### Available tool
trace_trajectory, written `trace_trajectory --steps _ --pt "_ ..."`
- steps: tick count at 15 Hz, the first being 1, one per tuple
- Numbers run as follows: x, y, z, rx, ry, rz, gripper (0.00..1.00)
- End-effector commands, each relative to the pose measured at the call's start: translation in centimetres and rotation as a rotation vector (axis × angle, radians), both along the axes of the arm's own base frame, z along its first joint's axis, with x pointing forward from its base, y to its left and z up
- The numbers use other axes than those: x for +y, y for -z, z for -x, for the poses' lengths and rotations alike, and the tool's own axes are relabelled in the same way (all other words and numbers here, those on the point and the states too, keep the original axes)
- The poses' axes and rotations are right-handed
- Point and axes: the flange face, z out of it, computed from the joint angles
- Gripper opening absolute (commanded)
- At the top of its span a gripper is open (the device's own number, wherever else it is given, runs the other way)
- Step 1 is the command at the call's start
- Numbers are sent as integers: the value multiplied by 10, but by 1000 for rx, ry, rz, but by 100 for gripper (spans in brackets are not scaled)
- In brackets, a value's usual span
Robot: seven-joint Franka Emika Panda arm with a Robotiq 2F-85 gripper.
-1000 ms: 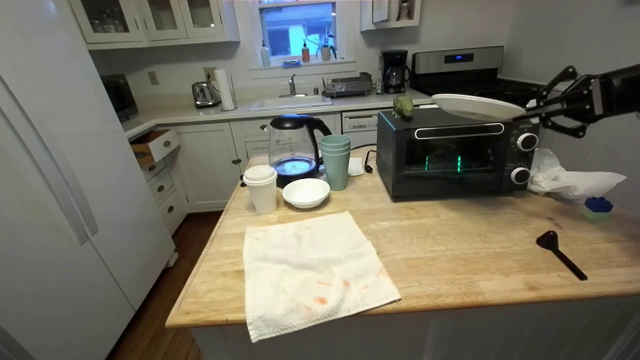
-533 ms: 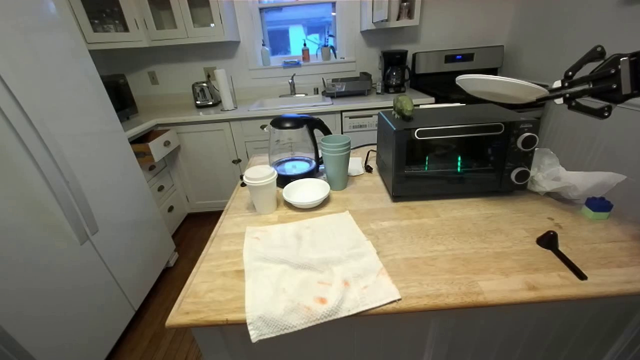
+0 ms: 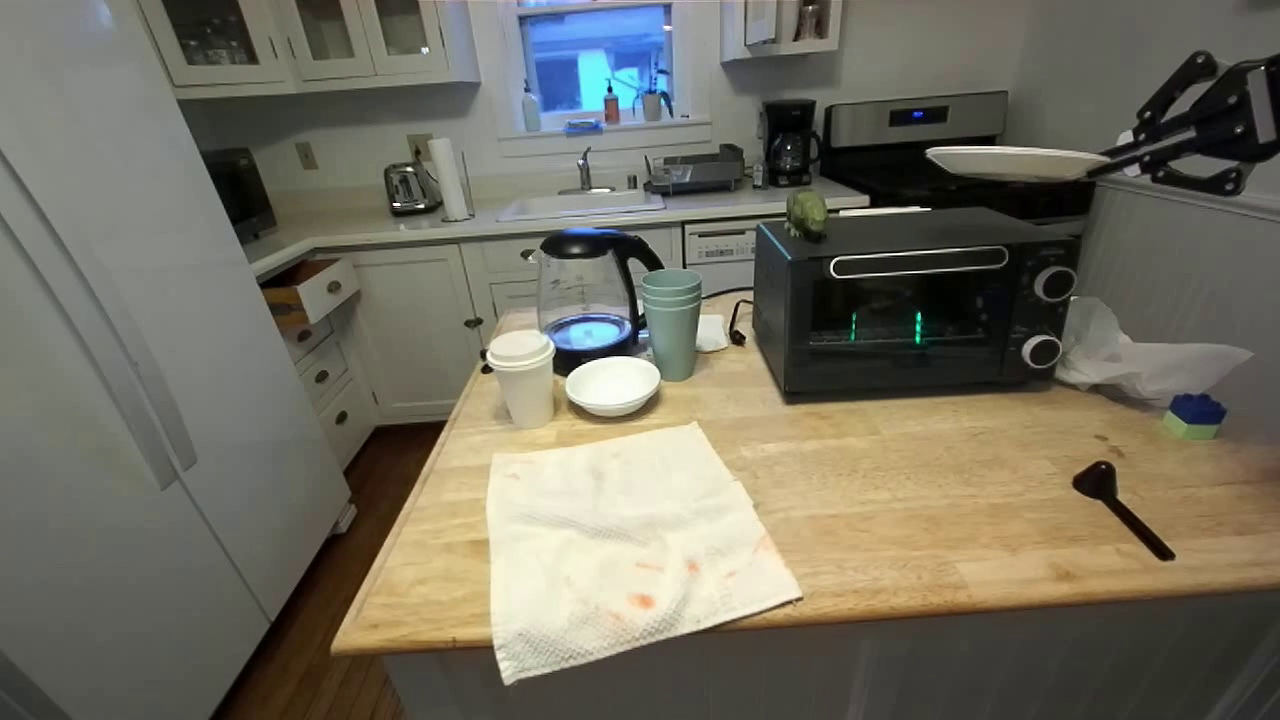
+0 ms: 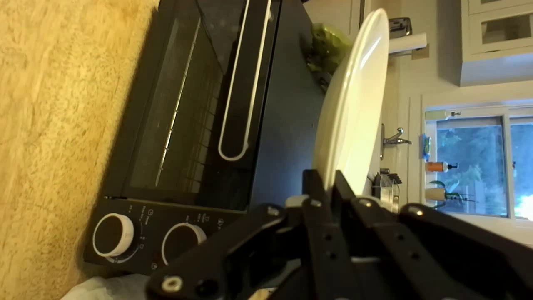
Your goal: Pick up the stacked white plates and put them on the oven
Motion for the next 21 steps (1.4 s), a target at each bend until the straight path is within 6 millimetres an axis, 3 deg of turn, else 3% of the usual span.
trace_trajectory --steps 1,7,11,12,15,20,21 --pt "11 -26 -18 -16 67 40 2" --pt "7 -34 -50 -3 117 95 2" --pt "-3 -12 -69 24 92 73 2" --pt "6 -15 -53 37 90 84 8" --pt "2 -2 -63 66 85 73 8" --pt "0 -2 -65 67 86 73 8" --pt "0 -2 -65 67 86 73 2"
